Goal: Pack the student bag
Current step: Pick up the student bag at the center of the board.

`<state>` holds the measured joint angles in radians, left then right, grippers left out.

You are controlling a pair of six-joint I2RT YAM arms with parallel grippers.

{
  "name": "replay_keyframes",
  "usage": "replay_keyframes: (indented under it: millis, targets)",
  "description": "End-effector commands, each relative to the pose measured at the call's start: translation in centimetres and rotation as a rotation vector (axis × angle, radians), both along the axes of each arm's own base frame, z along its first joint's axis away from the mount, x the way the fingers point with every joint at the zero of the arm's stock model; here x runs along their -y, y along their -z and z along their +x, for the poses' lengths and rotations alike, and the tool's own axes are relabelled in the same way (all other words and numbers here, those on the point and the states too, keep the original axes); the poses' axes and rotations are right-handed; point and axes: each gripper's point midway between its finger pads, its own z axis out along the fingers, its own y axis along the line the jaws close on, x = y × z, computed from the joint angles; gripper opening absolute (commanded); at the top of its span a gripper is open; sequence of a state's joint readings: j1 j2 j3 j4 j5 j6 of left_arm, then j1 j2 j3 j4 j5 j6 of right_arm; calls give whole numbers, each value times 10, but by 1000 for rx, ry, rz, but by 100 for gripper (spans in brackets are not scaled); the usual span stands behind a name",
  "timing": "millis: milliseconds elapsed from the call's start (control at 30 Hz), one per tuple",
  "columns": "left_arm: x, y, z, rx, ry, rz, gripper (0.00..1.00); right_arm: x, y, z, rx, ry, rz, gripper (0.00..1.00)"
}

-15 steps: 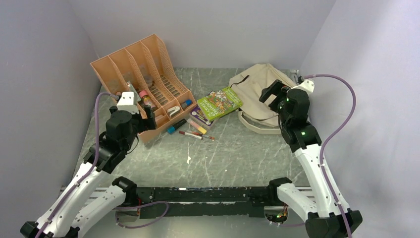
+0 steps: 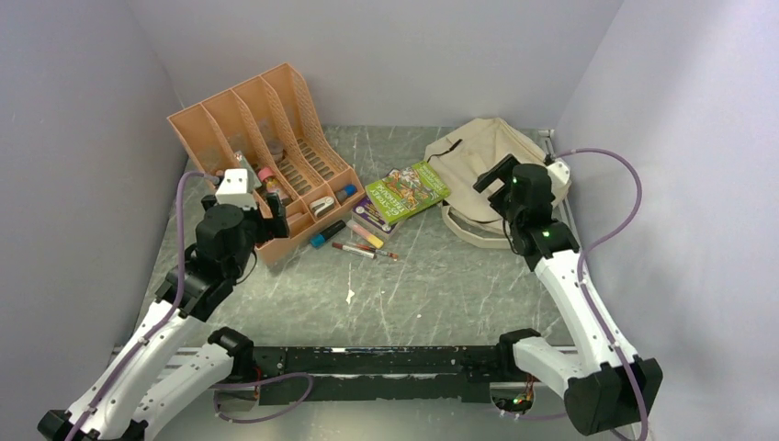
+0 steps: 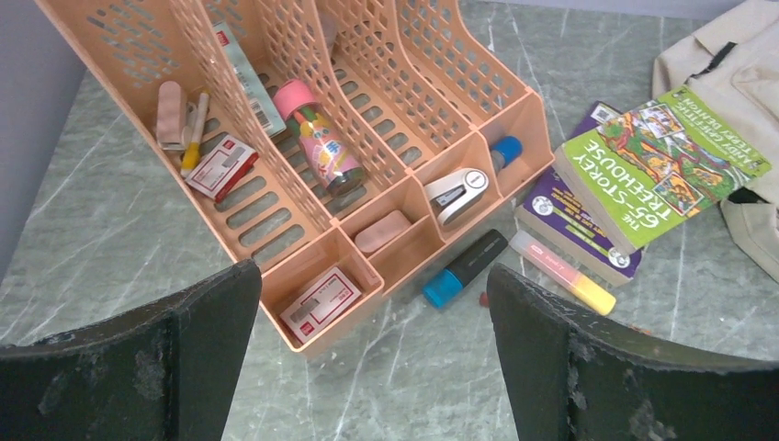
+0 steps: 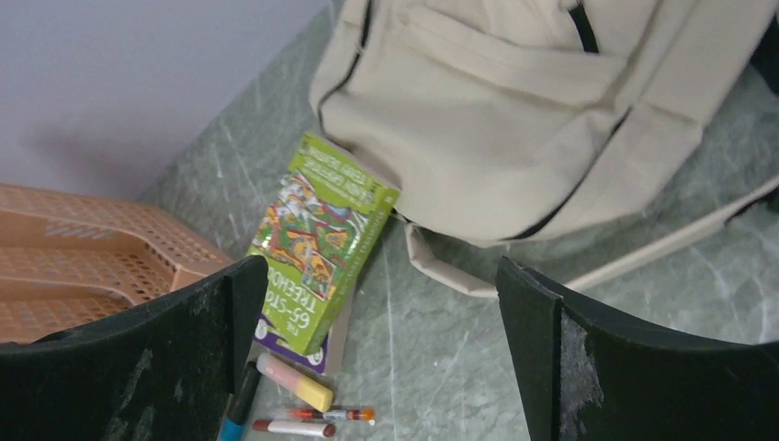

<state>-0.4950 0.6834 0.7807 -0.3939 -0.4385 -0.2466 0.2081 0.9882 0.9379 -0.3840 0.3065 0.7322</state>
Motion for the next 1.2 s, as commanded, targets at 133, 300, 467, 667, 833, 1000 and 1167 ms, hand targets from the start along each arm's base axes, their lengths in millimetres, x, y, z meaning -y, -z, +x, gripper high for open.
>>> replay_keyframes:
  millis: [133,300,467,667,833,1000,1167]
  targets:
    - [-14,18,6,-91,-104,70,98,24,72,-8,-242,283,98,100]
    - [-9,21,9,-117,-91,74,97,22,109,-6,-328,302,113,100]
    - [-6,20,8,-104,-70,64,97,24,128,13,-349,295,86,100]
    - [-6,19,8,-102,-69,65,97,30,153,33,-411,328,71,100]
    - [-6,21,9,-106,-69,71,97,38,178,50,-441,358,83,100]
    - [-5,23,11,-114,-67,76,97,43,210,64,-506,358,115,99]
    - [-6,25,12,-121,-79,72,96,42,239,65,-539,355,172,87]
